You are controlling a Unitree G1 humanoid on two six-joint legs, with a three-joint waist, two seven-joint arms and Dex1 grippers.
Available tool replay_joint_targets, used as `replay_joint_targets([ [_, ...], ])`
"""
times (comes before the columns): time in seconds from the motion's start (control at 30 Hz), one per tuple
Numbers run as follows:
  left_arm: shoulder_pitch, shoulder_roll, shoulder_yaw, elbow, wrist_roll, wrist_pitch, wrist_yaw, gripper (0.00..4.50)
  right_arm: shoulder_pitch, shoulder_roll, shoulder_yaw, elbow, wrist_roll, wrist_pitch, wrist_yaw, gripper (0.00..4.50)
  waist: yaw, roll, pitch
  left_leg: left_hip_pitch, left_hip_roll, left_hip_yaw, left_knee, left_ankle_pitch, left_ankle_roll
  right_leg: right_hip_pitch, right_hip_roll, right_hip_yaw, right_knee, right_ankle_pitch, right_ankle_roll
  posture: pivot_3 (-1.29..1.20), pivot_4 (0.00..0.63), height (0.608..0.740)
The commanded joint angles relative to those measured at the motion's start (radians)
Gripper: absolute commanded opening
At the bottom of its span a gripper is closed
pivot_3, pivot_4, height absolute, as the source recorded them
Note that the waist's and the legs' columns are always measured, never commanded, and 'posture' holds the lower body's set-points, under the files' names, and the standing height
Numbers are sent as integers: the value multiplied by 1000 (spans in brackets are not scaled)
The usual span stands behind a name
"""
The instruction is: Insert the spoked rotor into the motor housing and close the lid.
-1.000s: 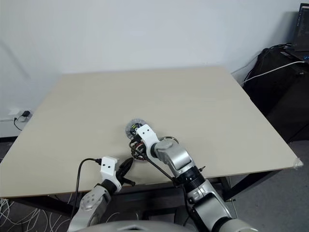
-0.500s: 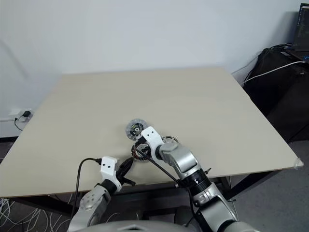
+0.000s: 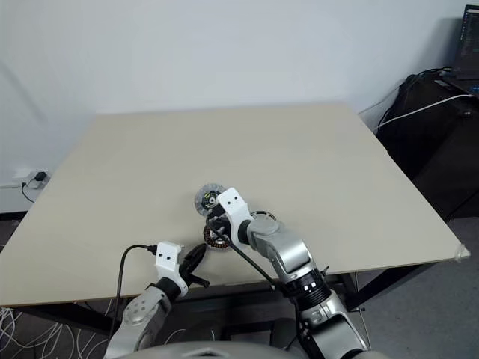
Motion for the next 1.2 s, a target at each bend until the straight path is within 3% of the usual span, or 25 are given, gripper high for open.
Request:
replay_joint_targets([
  [0.03, -18, 0, -4, -32, -12, -14, -7, 0, -14, 24, -13, 21, -5, -42, -14, 37, 0, 0, 0, 0, 0, 0, 0, 0, 0, 0, 0, 0, 0, 0, 0, 0, 0, 740],
  [0.47, -9, -3, -2, -40, -12, -13, 1, 0, -48, 42, -40, 279, -70, -145, -58, 37, -1, 0, 0, 0, 0, 0, 0, 0, 0, 0, 0, 0, 0, 0, 0, 0, 0, 740],
  [0.93, -8, 2, -2, -47, -19, -3, -8, 0, -14, 36, -42, 82, -43, -158, 4, 37, -1, 1, 0, 1, 0, 0, -1, 0, 0, 0, 0, 0, 0, 0, 0, 0, 0, 740],
  [1.2, -2, 0, -2, -51, -19, -4, -3, 0, 7, 27, -13, 160, -74, -166, 6, 37, -1, 1, 0, 1, 0, 0, -1, 0, 0, 0, 0, 0, 0, 0, 0, 0, 0, 740],
])
